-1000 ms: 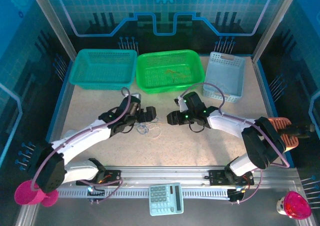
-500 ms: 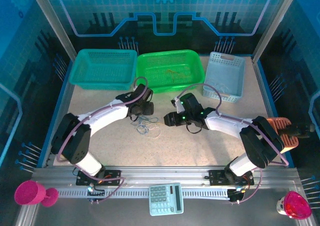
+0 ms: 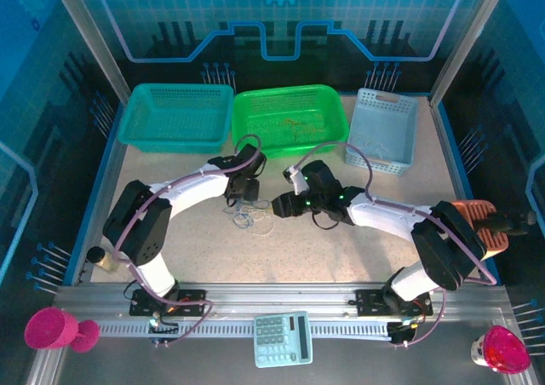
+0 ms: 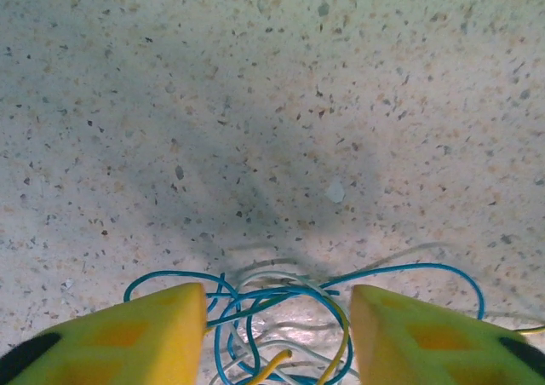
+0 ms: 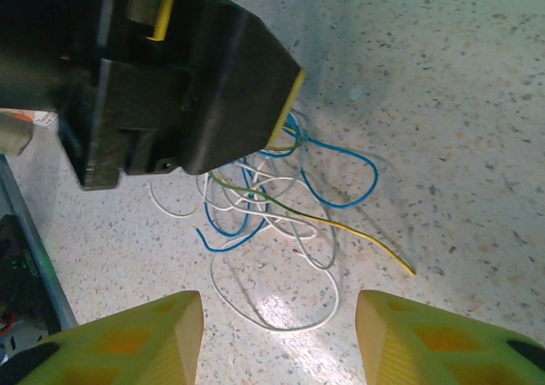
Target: Untangle the cables
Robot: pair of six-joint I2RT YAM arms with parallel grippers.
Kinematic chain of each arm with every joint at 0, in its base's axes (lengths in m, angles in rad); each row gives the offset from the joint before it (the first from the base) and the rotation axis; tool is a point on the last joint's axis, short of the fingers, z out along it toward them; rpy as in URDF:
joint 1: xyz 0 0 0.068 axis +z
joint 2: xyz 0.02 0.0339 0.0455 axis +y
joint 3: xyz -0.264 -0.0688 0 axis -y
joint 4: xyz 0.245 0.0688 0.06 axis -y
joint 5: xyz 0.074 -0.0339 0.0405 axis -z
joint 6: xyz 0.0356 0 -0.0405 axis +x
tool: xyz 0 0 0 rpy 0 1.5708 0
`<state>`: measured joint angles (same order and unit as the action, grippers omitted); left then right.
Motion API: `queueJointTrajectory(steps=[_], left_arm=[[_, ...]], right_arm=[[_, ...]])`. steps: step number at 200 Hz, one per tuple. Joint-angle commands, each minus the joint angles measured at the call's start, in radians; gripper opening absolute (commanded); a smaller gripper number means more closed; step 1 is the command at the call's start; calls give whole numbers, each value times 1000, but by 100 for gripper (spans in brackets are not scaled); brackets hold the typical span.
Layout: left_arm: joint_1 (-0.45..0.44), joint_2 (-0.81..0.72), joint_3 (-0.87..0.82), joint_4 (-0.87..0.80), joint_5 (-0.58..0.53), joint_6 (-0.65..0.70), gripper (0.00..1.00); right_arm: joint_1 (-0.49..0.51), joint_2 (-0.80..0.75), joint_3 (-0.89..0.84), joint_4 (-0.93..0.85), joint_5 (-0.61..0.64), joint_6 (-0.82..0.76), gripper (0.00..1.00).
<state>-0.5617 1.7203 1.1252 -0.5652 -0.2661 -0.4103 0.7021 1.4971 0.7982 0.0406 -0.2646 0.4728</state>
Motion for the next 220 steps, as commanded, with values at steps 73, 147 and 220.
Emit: queueJointTrajectory(steps=[73,147,220], left_arm=[[4,-57,18,-9,66,6,0],[4,-226,8,-1,206,-58,0],[25,-339,8,64,372,-145,0]], right_arm=[[45,108,22,119,-28,-17,51],[46,244,45,266,-6,79,49],[30,299,7,307,36,133,44]])
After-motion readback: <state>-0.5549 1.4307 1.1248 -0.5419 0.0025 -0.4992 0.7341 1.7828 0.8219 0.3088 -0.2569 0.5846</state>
